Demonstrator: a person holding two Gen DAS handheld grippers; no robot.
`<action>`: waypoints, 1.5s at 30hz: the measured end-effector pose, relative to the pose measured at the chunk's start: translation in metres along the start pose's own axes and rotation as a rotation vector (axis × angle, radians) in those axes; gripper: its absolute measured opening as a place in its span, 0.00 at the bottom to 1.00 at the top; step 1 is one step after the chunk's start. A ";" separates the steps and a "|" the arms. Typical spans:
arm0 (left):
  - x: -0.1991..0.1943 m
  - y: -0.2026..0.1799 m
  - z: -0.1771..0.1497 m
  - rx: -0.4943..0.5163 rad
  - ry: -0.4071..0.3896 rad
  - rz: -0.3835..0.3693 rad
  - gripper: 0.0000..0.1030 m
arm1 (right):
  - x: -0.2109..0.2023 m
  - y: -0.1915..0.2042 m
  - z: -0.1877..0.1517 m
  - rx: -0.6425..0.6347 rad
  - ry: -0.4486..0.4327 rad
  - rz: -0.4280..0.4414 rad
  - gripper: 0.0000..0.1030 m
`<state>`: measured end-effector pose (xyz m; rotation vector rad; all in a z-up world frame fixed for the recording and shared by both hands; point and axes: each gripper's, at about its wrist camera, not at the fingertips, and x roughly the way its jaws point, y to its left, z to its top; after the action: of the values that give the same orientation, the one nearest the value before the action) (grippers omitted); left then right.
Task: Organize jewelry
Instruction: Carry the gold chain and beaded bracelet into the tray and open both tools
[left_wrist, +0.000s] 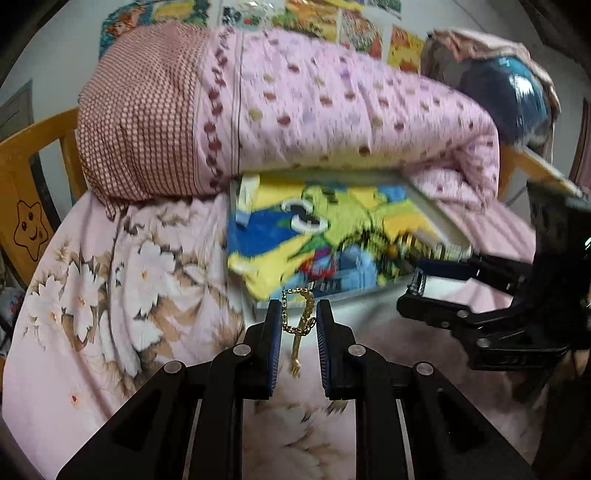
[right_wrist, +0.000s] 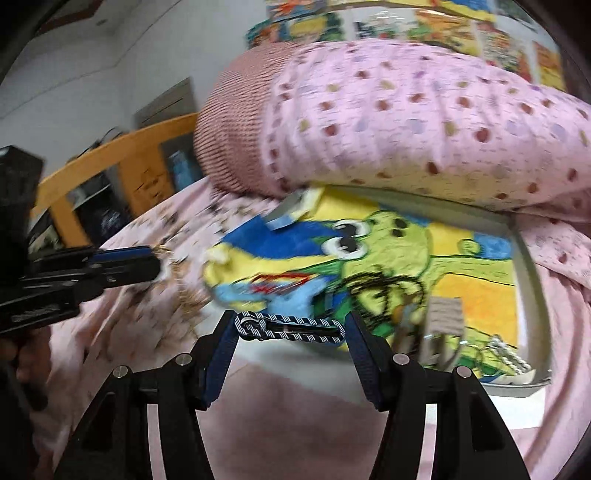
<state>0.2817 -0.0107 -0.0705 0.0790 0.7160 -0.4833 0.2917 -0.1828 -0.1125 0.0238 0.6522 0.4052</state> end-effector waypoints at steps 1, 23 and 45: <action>-0.001 -0.001 0.004 -0.019 -0.018 -0.001 0.14 | 0.001 -0.005 0.001 0.023 -0.003 -0.013 0.55; 0.032 0.015 0.053 -0.252 -0.155 0.018 0.14 | 0.011 -0.021 -0.001 0.008 -0.022 -0.195 0.55; 0.083 0.010 0.015 -0.256 0.116 0.025 0.15 | 0.024 -0.001 -0.011 -0.205 0.015 -0.332 0.57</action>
<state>0.3490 -0.0383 -0.1137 -0.1253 0.8845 -0.3617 0.3029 -0.1754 -0.1350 -0.2796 0.6133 0.1496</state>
